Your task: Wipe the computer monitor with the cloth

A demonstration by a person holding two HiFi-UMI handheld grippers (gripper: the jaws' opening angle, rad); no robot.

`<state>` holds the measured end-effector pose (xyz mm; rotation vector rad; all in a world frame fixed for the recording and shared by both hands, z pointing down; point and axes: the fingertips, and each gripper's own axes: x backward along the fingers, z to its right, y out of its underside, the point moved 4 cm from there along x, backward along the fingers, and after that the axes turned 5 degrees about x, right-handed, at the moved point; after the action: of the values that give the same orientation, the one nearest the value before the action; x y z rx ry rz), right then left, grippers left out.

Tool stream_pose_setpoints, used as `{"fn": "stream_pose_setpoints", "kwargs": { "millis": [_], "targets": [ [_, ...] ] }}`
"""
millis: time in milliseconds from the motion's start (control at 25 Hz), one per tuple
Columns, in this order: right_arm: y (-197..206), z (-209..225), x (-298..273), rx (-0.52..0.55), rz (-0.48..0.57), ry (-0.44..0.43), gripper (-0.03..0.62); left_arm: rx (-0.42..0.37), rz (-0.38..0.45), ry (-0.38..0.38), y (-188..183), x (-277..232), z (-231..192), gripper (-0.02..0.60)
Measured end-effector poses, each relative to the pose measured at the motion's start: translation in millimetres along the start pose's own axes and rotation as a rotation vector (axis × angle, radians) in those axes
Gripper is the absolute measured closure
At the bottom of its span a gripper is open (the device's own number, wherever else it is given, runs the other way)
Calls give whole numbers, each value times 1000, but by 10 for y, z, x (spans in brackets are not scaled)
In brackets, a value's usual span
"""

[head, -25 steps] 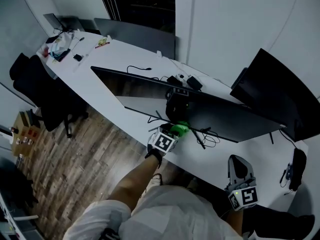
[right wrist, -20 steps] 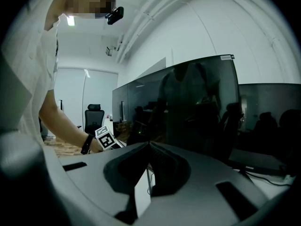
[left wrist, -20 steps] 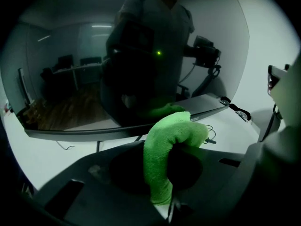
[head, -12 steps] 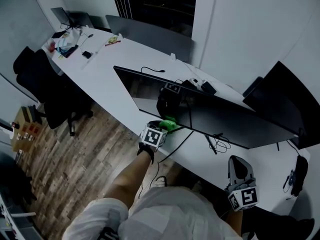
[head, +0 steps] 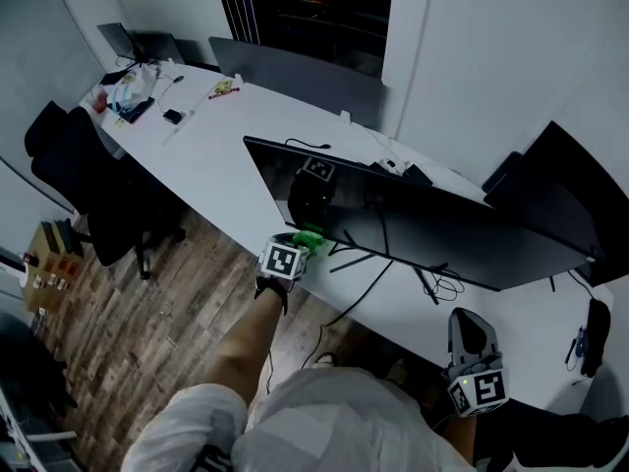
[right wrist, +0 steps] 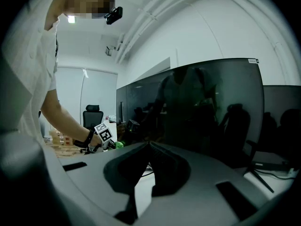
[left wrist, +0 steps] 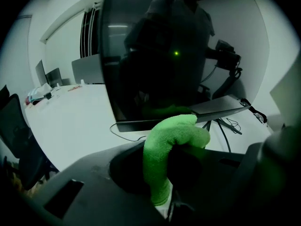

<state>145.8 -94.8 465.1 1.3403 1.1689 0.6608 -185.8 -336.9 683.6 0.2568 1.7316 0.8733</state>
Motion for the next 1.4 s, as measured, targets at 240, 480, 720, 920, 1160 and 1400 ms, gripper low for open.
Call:
{"fn": "stream_pose_setpoints", "kwargs": {
  "millis": [240,480,720,920,1160,1400],
  "targets": [
    [-15,-142,-3,-5,13,15,591,94,35,-8,19,152,-404,529],
    [-32,-239,-52,-3,32,5,591,171,87,-51,124,457,-788,529],
    [-32,-202,-80,-30,47,29,591,277,265,-41,140,1077,-1049,529],
    [14,-7,-85,-37,44,93,591,318,477,6,-12,1756,-1047,528],
    [-99,186,-43,-11,93,179,591,221,795,121,-334,2589,-608,528],
    [-197,259,47,9,90,238,594,134,956,193,-290,3127,-255,528]
  ]
}}
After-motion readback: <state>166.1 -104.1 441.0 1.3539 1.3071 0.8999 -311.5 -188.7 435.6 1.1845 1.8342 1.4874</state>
